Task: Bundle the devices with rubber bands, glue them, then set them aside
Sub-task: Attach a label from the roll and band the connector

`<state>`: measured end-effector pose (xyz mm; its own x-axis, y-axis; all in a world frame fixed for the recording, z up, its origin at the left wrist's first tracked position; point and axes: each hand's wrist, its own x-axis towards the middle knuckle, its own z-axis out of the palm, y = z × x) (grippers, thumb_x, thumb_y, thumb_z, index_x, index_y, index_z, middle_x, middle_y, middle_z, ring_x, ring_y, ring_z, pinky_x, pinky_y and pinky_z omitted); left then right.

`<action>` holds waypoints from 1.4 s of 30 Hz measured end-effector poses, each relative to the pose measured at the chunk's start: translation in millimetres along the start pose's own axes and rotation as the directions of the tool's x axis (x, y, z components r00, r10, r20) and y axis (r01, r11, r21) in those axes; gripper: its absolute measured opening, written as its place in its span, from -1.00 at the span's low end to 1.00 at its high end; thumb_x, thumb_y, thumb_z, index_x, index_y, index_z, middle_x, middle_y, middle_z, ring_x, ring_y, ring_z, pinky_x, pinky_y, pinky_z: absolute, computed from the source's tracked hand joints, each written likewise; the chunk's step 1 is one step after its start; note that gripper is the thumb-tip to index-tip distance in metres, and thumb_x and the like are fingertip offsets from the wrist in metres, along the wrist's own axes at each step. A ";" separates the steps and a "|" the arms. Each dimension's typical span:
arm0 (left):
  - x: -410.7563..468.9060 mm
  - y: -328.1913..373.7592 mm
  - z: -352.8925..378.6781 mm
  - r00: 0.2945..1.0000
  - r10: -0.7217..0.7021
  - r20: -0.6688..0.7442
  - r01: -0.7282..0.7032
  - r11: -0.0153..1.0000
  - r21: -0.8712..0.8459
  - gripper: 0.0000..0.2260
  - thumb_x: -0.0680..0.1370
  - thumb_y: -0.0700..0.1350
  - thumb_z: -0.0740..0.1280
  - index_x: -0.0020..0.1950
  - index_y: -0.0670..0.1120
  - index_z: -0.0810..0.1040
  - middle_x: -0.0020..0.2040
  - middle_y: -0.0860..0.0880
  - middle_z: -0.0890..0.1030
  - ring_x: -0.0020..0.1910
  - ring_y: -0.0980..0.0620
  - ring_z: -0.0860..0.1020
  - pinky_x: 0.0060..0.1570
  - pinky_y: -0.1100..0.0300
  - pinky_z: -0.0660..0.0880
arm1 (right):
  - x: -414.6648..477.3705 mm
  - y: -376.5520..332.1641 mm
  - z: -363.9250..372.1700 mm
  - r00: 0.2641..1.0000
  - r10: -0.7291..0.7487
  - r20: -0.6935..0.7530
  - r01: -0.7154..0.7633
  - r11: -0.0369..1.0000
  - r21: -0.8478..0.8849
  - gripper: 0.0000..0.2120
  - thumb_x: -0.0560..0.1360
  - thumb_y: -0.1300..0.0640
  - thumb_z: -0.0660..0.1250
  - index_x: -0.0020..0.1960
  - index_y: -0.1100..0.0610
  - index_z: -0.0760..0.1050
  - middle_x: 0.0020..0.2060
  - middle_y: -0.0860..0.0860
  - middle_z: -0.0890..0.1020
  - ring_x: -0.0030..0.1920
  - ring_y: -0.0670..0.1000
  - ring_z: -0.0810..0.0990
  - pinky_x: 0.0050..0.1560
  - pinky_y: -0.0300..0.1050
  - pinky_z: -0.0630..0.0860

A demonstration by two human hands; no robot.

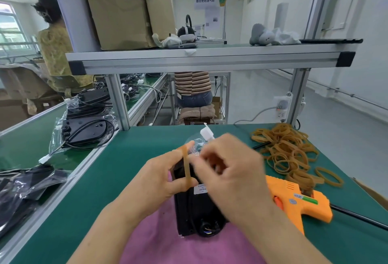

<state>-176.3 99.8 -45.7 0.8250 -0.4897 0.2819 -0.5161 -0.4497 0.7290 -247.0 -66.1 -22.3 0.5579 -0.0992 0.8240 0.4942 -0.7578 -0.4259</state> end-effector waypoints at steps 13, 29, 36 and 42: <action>-6.4 -0.6 2.8 0.997 0.067 -0.026 -0.067 0.998 0.002 -0.34 0.42 -0.07 0.55 0.46 0.24 0.40 0.33 0.35 0.50 0.37 0.36 0.38 0.42 0.22 0.31 | 24.4 31.4 1.3 0.904 0.388 0.180 -0.376 0.922 -0.095 -0.57 0.44 -0.11 0.41 0.26 -0.08 0.41 0.12 -0.19 0.44 0.13 -0.19 0.40 0.09 -0.25 0.32; -6.7 -2.6 3.3 0.998 0.022 -0.059 -0.024 0.999 -0.040 -0.32 0.29 0.07 0.54 0.33 0.47 0.39 0.26 0.43 0.51 0.33 0.41 0.41 0.32 0.33 0.31 | 40.0 56.5 10.6 0.689 0.520 0.504 -0.681 0.704 0.204 -0.94 0.42 0.25 0.47 -0.18 0.11 0.66 -0.28 0.00 0.72 -0.29 -0.11 0.64 -0.08 -0.07 0.64; -5.6 -2.1 4.3 0.996 0.011 -0.085 -0.018 0.996 -0.084 -0.37 0.25 0.10 0.53 0.23 0.54 0.42 0.20 0.43 0.55 0.26 0.39 0.48 0.25 0.31 0.35 | 28.0 52.7 7.3 0.798 0.571 0.192 -0.600 0.725 0.339 -0.83 0.55 0.28 0.28 -0.12 0.07 0.57 -0.33 -0.05 0.70 -0.29 -0.21 0.63 -0.15 -0.29 0.53; -1.7 0.1 2.8 0.997 -0.035 -0.067 0.031 0.998 -0.063 -0.40 0.24 0.10 0.53 0.17 0.53 0.43 0.13 0.43 0.59 0.19 0.41 0.51 0.15 0.41 0.37 | 18.2 46.3 2.5 0.834 0.328 0.443 -0.540 0.646 0.540 -0.83 0.47 0.06 0.39 0.05 0.05 0.55 -0.03 -0.03 0.68 0.05 -0.09 0.63 0.12 -0.20 0.56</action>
<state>-178.4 98.5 -47.9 0.8562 -0.4227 0.2970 -0.4747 -0.4167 0.7753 -212.3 -101.3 -27.9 0.9229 -0.0457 0.3823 0.3775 -0.0878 -0.9218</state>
